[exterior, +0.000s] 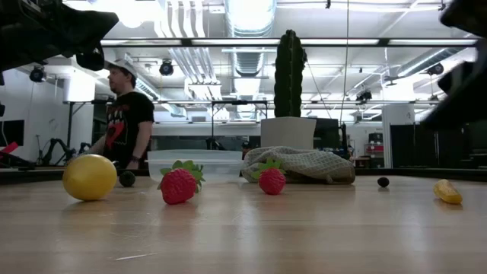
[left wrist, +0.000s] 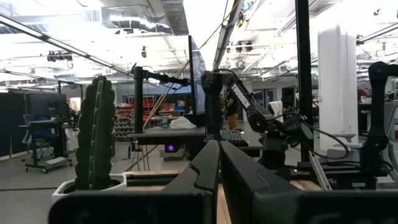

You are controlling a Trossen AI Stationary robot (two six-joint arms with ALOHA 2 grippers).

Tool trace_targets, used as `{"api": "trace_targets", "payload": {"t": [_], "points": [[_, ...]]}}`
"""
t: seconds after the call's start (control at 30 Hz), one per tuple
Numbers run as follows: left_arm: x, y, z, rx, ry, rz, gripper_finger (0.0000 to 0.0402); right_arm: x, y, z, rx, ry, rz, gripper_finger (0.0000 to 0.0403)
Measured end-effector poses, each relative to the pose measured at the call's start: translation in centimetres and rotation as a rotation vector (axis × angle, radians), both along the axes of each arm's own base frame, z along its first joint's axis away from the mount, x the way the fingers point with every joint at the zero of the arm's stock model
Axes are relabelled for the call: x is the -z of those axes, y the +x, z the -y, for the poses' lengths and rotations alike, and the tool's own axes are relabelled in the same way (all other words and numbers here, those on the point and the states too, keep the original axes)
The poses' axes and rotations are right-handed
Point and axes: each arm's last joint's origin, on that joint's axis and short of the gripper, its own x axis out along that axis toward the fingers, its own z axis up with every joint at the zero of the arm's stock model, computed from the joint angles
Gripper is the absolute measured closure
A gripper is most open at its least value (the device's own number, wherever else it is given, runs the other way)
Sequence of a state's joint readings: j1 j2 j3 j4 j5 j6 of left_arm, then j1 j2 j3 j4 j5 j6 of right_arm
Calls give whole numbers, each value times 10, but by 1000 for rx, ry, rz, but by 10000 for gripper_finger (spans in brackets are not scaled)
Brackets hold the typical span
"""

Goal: Pick and placing Produce into tupperware
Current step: Put the bottom blueberry into the transparent bin

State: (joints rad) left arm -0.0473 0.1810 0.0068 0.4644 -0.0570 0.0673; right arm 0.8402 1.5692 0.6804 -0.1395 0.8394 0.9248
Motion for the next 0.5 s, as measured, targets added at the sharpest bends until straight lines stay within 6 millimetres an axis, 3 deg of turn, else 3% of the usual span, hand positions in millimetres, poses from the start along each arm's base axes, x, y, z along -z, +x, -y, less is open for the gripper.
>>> {"api": "trace_targets", "payload": {"t": [0.5], "points": [[0, 0, 0, 1, 0, 1, 402, -47, 43, 49, -21, -135, 118, 359]]}}
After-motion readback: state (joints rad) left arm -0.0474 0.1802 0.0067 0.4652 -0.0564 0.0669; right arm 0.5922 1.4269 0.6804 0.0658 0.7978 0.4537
